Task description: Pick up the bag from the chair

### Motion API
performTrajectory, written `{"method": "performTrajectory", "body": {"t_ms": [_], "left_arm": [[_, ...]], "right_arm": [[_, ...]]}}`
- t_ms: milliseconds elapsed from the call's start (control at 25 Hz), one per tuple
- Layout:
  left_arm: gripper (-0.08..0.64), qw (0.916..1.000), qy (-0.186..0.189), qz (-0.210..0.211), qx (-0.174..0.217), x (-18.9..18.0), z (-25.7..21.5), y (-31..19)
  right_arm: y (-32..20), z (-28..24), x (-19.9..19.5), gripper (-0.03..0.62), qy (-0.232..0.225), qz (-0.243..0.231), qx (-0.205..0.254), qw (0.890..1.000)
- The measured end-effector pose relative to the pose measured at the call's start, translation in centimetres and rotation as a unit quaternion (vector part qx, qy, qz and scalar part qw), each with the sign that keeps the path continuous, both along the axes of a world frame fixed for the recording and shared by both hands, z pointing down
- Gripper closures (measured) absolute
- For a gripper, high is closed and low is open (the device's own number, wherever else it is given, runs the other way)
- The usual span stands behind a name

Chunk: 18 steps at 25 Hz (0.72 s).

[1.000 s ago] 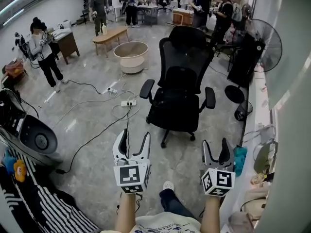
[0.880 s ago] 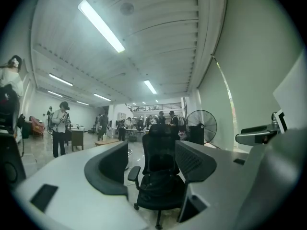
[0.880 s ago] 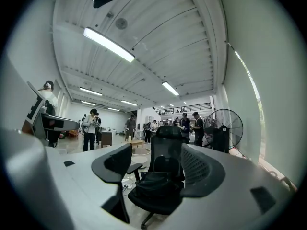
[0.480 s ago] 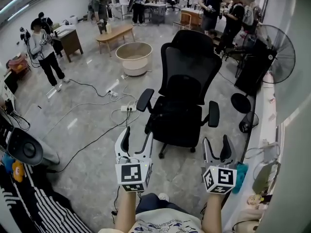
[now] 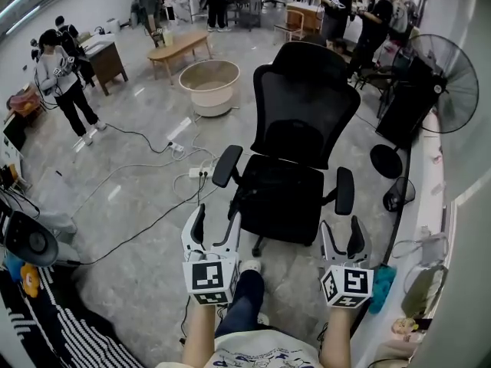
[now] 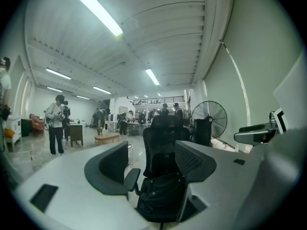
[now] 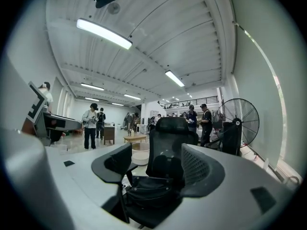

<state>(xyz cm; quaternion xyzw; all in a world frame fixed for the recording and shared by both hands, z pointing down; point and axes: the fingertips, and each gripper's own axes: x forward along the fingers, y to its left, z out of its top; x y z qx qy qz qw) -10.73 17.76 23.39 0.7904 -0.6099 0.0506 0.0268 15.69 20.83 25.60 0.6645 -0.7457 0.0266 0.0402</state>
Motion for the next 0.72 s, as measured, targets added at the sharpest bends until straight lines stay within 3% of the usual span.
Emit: {"method": "performTrajectory", "body": {"t_ms": [720], "left_arm": [[0.259, 0.9969, -0.003, 0.057, -0.055, 0.1, 5.2, -25.6]], "right_arm": [[-23.7, 3.9, -0.7, 0.264, 0.006, 0.023, -0.024, 0.999]]}}
